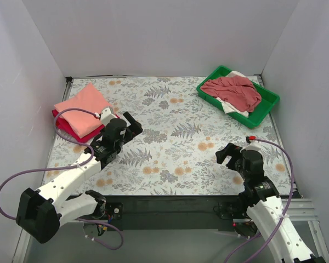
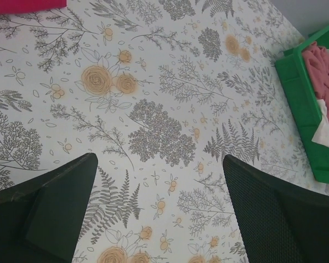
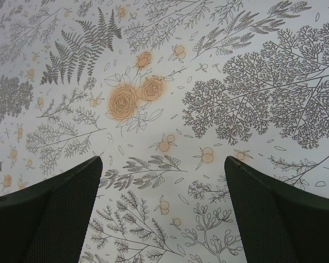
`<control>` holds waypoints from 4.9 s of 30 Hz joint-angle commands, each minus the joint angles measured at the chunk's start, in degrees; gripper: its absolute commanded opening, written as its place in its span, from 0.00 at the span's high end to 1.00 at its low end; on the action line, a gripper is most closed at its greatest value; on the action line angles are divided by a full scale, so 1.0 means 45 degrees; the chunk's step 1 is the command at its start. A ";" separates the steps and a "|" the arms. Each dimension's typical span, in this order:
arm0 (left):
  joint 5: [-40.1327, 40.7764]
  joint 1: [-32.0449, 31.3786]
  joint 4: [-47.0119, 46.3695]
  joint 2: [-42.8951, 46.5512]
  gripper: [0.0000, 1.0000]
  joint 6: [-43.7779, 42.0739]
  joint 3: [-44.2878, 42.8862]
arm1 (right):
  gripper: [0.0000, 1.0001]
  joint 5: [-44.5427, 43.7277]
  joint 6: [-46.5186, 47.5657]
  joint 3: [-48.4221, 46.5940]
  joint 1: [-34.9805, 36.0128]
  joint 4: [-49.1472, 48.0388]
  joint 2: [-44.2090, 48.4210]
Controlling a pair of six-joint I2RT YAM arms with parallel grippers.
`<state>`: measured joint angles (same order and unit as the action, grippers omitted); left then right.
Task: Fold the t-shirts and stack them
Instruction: Grab the tshirt from the pile, then move the tshirt to the center of the board
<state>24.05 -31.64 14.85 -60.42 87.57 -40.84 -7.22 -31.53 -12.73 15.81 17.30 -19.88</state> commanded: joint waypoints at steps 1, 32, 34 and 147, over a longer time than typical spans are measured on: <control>-0.0034 -0.0040 -0.0760 0.0497 0.02 0.0150 0.0247 | 0.02 -0.0426 0.0345 -0.0783 -0.0018 0.0023 0.0101; 0.1530 -0.0039 -0.1015 0.1103 0.02 -0.1022 0.0561 | 0.02 -0.2300 0.6205 -1.6321 -0.3397 -0.2028 -1.8148; 0.1491 -0.0020 -0.1015 0.1161 0.02 -0.1061 0.0541 | 0.02 -0.2185 0.6264 -1.7342 -0.3768 -0.1911 -1.9249; -0.6028 -0.2579 -0.2870 -0.6234 0.34 0.0716 0.0561 | 0.02 -0.5231 -0.1333 -0.1449 0.3732 -0.1579 -0.0859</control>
<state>-5.72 -42.65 1.80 -83.50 91.81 -35.68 -32.18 -34.87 -19.77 32.53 12.05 -26.96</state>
